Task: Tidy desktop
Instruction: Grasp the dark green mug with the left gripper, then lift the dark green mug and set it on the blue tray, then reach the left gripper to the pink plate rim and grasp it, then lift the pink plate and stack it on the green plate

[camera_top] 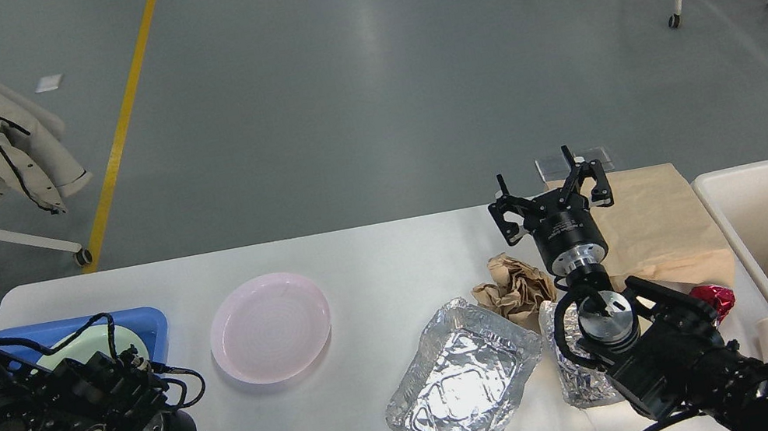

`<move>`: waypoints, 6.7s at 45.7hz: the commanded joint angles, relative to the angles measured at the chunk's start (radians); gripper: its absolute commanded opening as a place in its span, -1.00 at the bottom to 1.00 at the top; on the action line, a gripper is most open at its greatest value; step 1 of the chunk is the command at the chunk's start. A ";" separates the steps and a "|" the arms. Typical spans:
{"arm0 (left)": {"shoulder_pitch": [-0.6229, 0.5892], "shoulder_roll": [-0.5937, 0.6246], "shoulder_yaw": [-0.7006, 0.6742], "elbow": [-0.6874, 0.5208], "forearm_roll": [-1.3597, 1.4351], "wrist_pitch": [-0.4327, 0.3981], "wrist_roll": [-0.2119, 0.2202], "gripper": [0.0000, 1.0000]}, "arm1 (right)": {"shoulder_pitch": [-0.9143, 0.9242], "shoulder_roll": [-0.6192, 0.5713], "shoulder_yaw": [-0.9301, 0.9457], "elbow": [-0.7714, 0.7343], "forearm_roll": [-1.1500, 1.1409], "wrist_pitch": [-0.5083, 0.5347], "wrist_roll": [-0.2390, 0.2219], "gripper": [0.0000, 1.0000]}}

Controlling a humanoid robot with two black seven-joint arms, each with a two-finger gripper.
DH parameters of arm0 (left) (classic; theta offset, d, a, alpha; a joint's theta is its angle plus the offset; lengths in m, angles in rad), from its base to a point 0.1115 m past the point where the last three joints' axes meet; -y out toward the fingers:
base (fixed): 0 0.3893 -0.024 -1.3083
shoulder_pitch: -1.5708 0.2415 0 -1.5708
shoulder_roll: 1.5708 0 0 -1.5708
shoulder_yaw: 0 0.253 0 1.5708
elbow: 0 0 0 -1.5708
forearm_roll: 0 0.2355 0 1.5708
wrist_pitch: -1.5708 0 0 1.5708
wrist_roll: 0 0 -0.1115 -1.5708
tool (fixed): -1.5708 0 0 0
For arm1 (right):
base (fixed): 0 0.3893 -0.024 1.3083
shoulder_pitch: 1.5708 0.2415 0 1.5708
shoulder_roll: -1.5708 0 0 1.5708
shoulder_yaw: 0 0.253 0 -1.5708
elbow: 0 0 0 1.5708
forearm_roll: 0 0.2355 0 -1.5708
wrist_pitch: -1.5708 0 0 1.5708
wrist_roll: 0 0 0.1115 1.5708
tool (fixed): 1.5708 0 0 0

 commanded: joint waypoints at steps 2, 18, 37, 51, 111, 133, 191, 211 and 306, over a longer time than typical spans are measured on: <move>0.003 -0.007 -0.005 0.000 0.000 0.005 0.000 -0.96 | 0.000 0.000 0.000 0.000 0.001 0.000 0.000 1.00; 0.001 -0.005 -0.009 -0.001 -0.002 0.008 -0.045 -1.00 | 0.000 0.000 0.000 0.000 0.001 0.000 0.000 1.00; -0.467 0.327 -0.077 -0.152 -0.015 -0.346 -0.204 -1.00 | 0.000 0.000 0.000 0.000 0.001 0.000 0.000 1.00; -0.711 0.673 -0.132 -0.133 0.095 -0.748 -0.227 -1.00 | 0.000 0.000 0.000 0.000 0.001 0.000 0.000 1.00; 0.342 0.573 -0.380 0.176 0.295 -0.061 -0.098 0.97 | 0.000 0.000 0.002 0.000 0.001 0.000 0.000 1.00; -0.488 0.757 -0.436 0.184 0.275 -0.718 -0.376 0.98 | 0.000 0.000 0.000 0.000 0.001 0.000 0.000 1.00; 0.292 -0.024 -0.578 0.660 0.051 -0.191 0.110 0.74 | 0.000 0.000 0.000 0.000 0.001 0.000 0.000 1.00; 0.403 -0.168 -0.571 0.877 -0.009 -0.143 0.119 0.57 | 0.000 0.000 0.002 0.000 0.001 0.000 0.000 1.00; -0.294 0.666 -0.822 0.265 -0.063 -0.814 0.087 -0.99 | 0.000 0.000 0.002 0.000 0.001 0.000 0.000 1.00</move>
